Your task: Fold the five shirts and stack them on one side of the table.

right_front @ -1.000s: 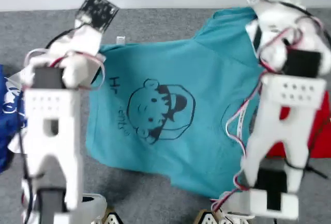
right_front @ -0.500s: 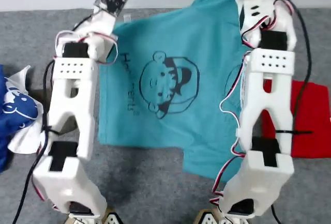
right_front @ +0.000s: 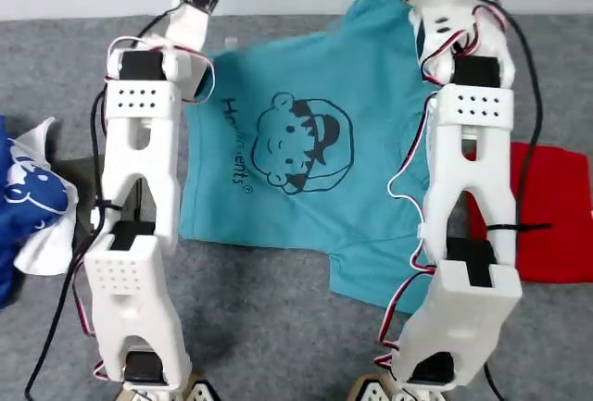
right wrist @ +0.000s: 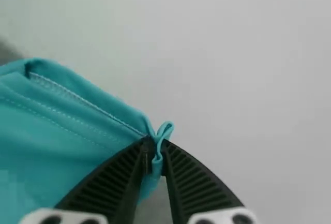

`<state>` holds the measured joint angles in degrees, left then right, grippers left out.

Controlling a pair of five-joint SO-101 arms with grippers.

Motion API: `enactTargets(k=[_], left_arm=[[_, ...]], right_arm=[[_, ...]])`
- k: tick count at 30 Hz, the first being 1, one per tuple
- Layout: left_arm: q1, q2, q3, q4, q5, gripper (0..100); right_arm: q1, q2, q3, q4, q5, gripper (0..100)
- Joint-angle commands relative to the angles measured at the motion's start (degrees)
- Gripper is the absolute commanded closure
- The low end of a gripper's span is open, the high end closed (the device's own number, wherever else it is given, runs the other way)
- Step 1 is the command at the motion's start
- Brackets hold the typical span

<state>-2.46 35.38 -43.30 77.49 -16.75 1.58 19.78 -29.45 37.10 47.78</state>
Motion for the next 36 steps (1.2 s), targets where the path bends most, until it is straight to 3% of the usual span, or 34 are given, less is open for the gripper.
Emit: enactTargets(k=[1,8,15,19,27,36], left_arm=[[0.09,0.09,-4.35,9.41,0.00,100],[0.09,0.53,-4.35,23.12,-9.05,100],[-0.35,0.18,-3.03,22.68,-9.32,100],[-0.53,-0.35,-7.60,21.71,-8.53,100],[-0.70,-3.87,-28.35,17.58,-3.08,100],[0.97,8.62,-30.02,6.51,-3.16,100]], right_arm=[[-0.04,-3.47,-0.70,12.53,0.35,98.8],[-0.04,-9.01,-0.70,31.25,0.26,98.8],[0.04,-12.62,-0.70,36.26,0.26,98.8],[1.36,-15.25,-1.23,31.60,-0.62,98.8],[3.74,-24.75,-4.13,21.14,-4.40,98.8],[6.73,-17.01,-3.87,2.68,-0.35,98.8]])
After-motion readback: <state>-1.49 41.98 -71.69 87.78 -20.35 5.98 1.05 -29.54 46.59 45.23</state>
